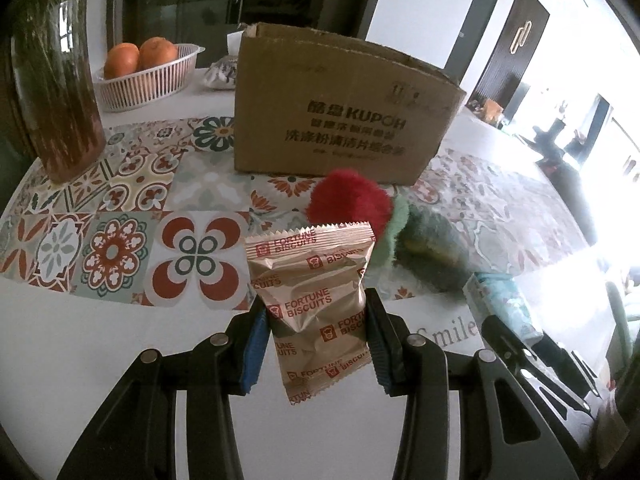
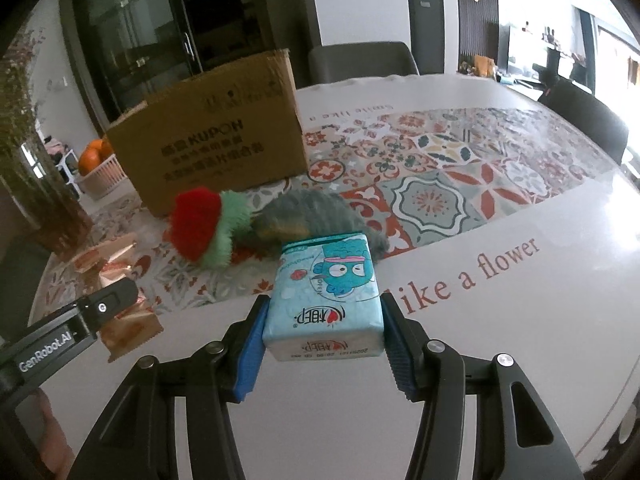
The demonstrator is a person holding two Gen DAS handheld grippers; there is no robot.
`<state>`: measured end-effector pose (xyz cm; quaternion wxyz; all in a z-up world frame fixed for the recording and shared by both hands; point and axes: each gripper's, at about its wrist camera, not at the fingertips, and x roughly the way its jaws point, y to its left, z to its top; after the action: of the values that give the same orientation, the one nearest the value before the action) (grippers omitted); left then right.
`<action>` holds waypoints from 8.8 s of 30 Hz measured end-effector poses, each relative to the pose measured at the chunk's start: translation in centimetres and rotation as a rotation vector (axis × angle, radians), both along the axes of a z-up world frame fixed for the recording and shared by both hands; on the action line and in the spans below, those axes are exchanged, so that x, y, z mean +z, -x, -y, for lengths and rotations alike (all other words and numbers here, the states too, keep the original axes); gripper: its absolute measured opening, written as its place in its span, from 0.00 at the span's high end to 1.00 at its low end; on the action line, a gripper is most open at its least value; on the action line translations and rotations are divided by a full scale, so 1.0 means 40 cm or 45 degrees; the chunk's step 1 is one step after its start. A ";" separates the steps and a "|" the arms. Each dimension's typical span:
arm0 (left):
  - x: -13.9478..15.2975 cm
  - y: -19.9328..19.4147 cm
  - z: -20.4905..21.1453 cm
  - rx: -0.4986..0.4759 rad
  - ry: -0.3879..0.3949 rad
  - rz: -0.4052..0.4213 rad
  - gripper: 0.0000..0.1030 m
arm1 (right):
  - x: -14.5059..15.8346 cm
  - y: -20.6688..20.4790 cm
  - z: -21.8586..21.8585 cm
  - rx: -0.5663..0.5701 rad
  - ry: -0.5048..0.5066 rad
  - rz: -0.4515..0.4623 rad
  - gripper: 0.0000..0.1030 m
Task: Organize soft objects
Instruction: 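Lift and carry the biscuit packet and tissue pack over the box with both grippers, then open both grippers to drop the biscuit packet and tissue pack into the box, then move the left gripper to the red pompom toy while the right gripper approaches the grey knit hat, then close the left gripper on the red pompom toy while the right gripper closes on the grey knit hat, then lift and carry the pompom toy and knit hat over the box with both grippers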
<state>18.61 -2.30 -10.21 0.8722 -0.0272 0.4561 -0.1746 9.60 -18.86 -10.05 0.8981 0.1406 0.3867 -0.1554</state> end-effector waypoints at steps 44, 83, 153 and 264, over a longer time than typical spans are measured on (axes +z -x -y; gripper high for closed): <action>0.251 -0.107 -0.017 -0.002 0.056 0.385 0.57 | 0.233 -0.146 -0.002 0.077 0.087 0.407 0.47; 0.311 -0.343 0.048 -0.029 0.025 0.460 0.57 | 0.325 -0.431 0.058 0.206 0.114 0.463 0.47; 0.227 -0.122 0.063 -0.146 -0.179 0.333 0.34 | 0.250 -0.236 0.069 0.223 0.136 0.176 0.23; 0.014 -0.117 0.153 -0.254 -0.033 0.149 0.61 | -0.004 -0.206 0.148 0.225 -0.104 -0.002 0.77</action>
<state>23.28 -8.44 -9.63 0.8760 0.0400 0.4070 -0.2558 17.86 -24.77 -10.20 0.9016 0.1423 0.4042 -0.0599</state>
